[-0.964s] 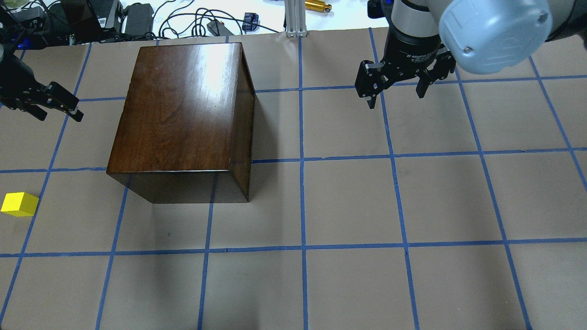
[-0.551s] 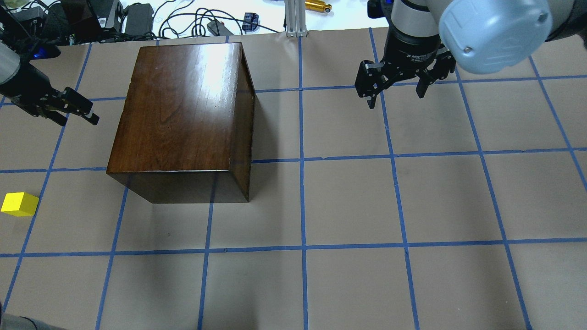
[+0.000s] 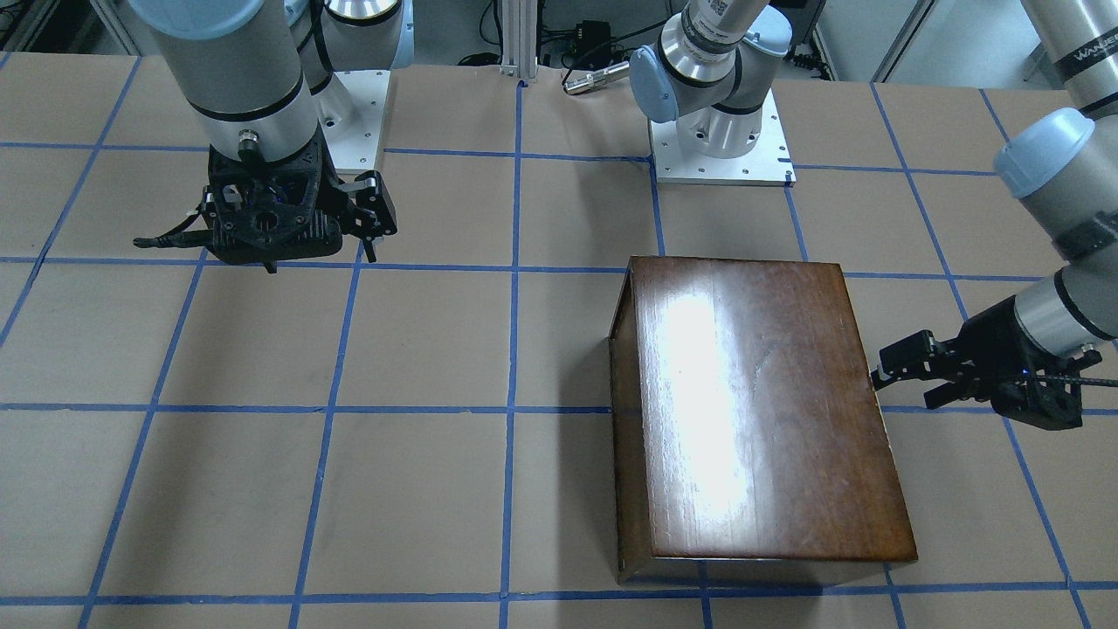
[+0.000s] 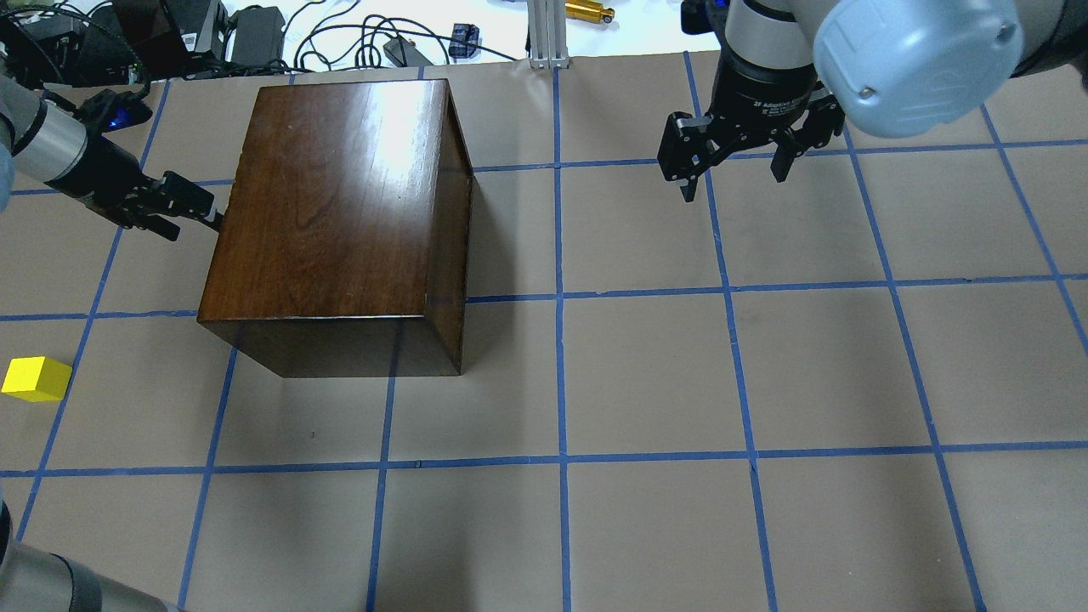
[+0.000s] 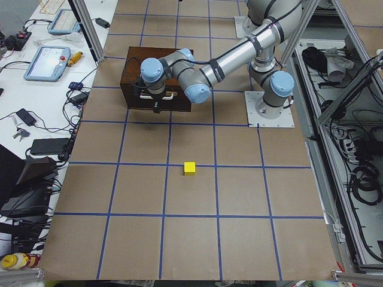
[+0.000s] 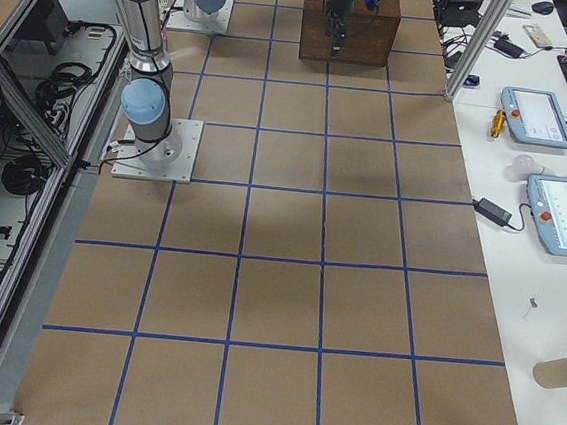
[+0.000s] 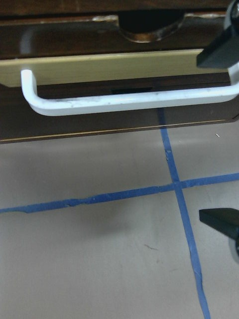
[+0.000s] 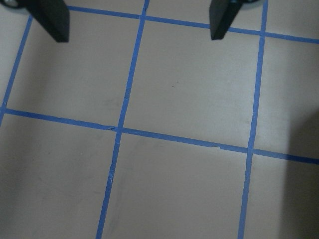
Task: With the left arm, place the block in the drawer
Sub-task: 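Hook the white handle with the left gripper and pull the drawer open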
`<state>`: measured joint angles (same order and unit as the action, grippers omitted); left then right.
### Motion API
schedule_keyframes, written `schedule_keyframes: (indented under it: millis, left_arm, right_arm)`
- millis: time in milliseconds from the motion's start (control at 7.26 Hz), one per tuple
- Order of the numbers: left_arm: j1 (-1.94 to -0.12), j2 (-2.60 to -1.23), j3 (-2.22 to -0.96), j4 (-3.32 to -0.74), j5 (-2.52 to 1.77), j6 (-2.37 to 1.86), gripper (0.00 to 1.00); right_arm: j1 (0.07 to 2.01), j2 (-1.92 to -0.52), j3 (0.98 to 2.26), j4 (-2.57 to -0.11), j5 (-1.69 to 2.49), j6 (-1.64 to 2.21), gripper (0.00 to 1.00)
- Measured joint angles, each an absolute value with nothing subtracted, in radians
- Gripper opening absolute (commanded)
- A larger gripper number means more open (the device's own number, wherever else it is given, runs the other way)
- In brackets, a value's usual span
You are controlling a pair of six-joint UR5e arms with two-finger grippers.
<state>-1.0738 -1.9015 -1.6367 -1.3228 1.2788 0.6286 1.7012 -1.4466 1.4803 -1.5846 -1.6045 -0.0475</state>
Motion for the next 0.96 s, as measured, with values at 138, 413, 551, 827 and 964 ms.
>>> schedule_keyframes:
  millis: [138,413,551,827,964]
  left_arm:
    - [-1.074,-1.915,-1.64,-1.319,1.273,0.629,1.0]
    - [-1.074,-1.936,-1.643,-1.31,1.27,0.629,1.0]
    - [-1.074,-1.944,-1.643,-1.305,1.27,0.629,1.0]
    - [-1.072,-1.957,-1.641,-1.289,1.276,0.627,1.0]
    - [-1.069,-1.962,-1.64,-1.287,1.277,0.628,1.0]
  right_arm:
    - [1.701,-1.447,1.48,-1.585,-1.605,-0.048,1.0]
    - [1.701,-1.447,1.48,-1.585,-1.605,-0.048,1.0]
    - [1.701,-1.447,1.48,-1.585,-1.605,-0.047,1.0]
    - [1.701,-1.447,1.48,-1.585,-1.605,-0.047,1.0]
    - [1.701,-1.447,1.48,-1.585,-1.605,-0.047,1.0]
